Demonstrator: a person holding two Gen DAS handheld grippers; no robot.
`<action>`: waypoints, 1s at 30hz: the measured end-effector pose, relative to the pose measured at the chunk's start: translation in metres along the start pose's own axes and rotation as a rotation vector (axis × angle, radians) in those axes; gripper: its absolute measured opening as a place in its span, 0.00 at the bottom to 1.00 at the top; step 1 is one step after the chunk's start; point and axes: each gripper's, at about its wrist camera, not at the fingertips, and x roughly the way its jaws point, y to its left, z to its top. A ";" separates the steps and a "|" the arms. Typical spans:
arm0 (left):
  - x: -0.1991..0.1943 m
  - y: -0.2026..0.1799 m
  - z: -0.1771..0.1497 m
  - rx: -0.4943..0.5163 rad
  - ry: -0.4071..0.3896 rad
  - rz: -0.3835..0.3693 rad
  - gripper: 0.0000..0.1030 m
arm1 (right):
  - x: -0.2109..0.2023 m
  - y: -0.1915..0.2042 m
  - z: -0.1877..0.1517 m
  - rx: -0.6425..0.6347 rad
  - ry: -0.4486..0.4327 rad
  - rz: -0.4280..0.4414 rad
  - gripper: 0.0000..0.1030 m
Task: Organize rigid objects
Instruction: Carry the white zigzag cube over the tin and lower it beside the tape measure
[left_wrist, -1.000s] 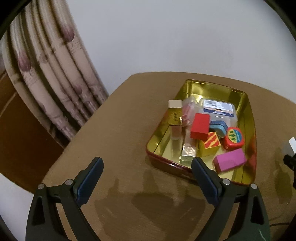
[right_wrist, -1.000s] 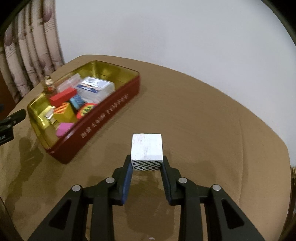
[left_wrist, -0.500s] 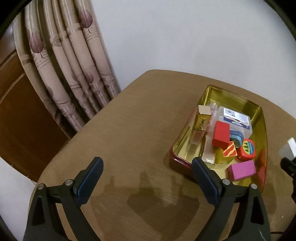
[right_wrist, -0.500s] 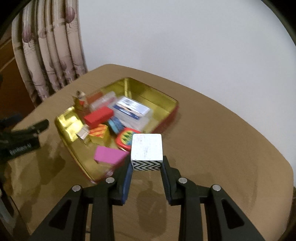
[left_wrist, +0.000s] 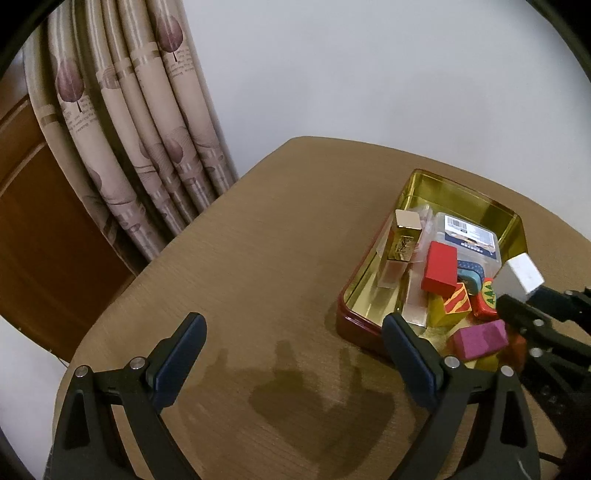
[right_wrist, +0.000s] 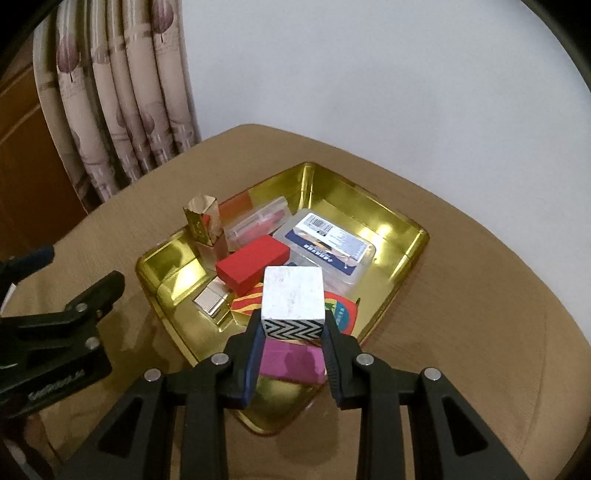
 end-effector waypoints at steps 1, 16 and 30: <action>0.000 0.000 0.000 -0.001 0.001 -0.004 0.92 | 0.004 0.002 0.001 -0.002 0.008 -0.003 0.29; 0.001 0.005 0.004 -0.035 0.006 -0.014 0.92 | 0.045 -0.002 0.001 0.048 0.088 -0.052 0.29; 0.002 -0.002 0.000 -0.026 0.007 -0.010 0.92 | 0.070 -0.010 0.013 0.060 0.090 -0.091 0.29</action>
